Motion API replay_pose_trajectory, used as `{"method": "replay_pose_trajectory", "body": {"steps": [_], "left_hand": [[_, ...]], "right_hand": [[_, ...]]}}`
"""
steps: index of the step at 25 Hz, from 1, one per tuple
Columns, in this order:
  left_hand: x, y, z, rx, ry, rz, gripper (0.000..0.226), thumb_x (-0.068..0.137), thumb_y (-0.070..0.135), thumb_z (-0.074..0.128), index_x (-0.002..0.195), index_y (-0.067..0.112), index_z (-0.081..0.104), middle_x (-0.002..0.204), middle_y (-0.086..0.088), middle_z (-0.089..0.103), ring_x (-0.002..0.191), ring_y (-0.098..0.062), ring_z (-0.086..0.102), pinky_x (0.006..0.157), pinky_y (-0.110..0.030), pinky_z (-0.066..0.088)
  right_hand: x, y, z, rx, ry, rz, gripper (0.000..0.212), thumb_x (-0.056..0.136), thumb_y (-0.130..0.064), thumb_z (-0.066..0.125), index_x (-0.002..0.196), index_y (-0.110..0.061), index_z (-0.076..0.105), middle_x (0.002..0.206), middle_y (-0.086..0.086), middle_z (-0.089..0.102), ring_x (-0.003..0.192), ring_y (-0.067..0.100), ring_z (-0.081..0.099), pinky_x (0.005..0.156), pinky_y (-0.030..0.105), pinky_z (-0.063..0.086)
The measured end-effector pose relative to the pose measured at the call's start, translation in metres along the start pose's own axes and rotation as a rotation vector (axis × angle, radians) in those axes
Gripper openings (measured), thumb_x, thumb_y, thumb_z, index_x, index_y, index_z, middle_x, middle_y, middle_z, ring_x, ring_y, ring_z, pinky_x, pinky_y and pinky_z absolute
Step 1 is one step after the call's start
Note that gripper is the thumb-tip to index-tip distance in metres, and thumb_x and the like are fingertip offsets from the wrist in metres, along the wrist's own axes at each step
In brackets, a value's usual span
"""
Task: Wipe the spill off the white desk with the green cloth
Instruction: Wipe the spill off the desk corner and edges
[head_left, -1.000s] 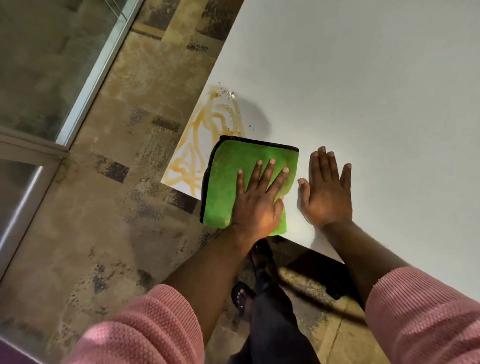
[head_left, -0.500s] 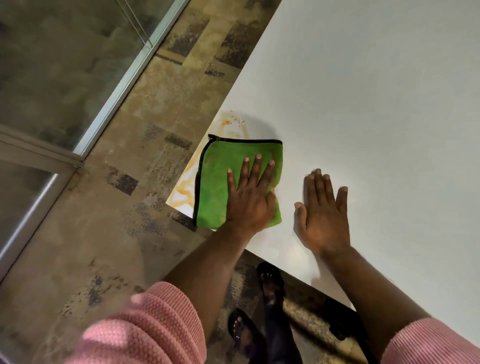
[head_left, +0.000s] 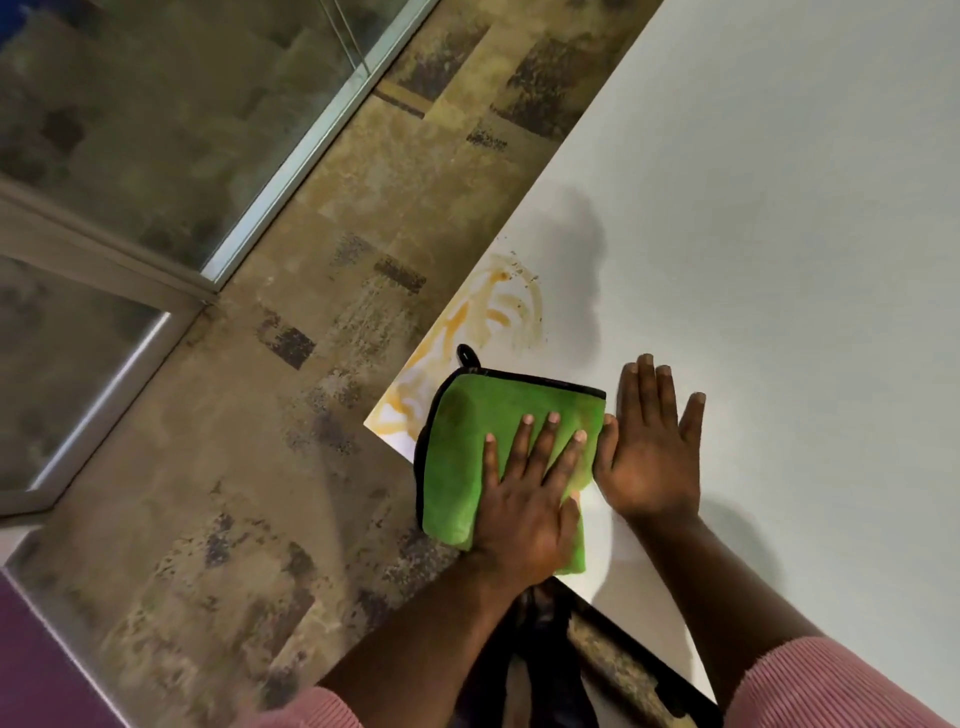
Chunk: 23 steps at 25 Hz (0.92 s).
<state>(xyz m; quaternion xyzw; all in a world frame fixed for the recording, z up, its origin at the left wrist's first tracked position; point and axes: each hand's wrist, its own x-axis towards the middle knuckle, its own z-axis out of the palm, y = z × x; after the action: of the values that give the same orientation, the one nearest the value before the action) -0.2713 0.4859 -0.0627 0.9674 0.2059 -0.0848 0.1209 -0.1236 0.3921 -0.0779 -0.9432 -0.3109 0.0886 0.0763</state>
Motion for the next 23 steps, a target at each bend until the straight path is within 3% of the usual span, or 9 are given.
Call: {"method": "replay_pose_trajectory", "body": {"steps": [11, 17, 23], "left_hand": [[0.059, -0.015, -0.016, -0.049, 0.078, -0.079, 0.077, 0.093, 0.044, 0.044, 0.164, 0.032, 0.017, 0.174, -0.004, 0.013, 0.161, -0.030, 0.006, 0.124, -0.066, 0.009], [0.007, -0.006, -0.003, -0.024, 0.050, -0.105, 0.077, 0.096, 0.046, 0.038, 0.165, 0.029, 0.010, 0.175, -0.005, 0.003, 0.161, -0.030, -0.001, 0.124, -0.066, 0.008], [-0.011, -0.007, 0.000, -0.020, 0.052, -0.056, 0.078, 0.094, 0.046, 0.044, 0.165, 0.030, 0.015, 0.174, -0.005, 0.010, 0.161, -0.029, 0.003, 0.123, -0.066, 0.014]], "right_hand": [[-0.002, 0.002, -0.001, 0.003, 0.064, -0.021, 0.067, 0.105, -0.036, 0.023, 0.163, -0.003, 0.021, 0.173, 0.018, 0.019, 0.160, 0.035, 0.016, 0.126, 0.065, 0.009], [0.003, -0.010, -0.005, 0.012, 0.058, -0.096, 0.069, 0.101, -0.031, 0.025, 0.162, 0.000, 0.025, 0.172, 0.020, 0.021, 0.159, 0.037, 0.021, 0.124, 0.065, 0.013], [0.009, -0.012, -0.003, 0.025, 0.037, -0.093, 0.069, 0.100, -0.034, 0.023, 0.164, -0.005, 0.024, 0.173, 0.015, 0.018, 0.161, 0.032, 0.016, 0.127, 0.062, 0.010]]}}
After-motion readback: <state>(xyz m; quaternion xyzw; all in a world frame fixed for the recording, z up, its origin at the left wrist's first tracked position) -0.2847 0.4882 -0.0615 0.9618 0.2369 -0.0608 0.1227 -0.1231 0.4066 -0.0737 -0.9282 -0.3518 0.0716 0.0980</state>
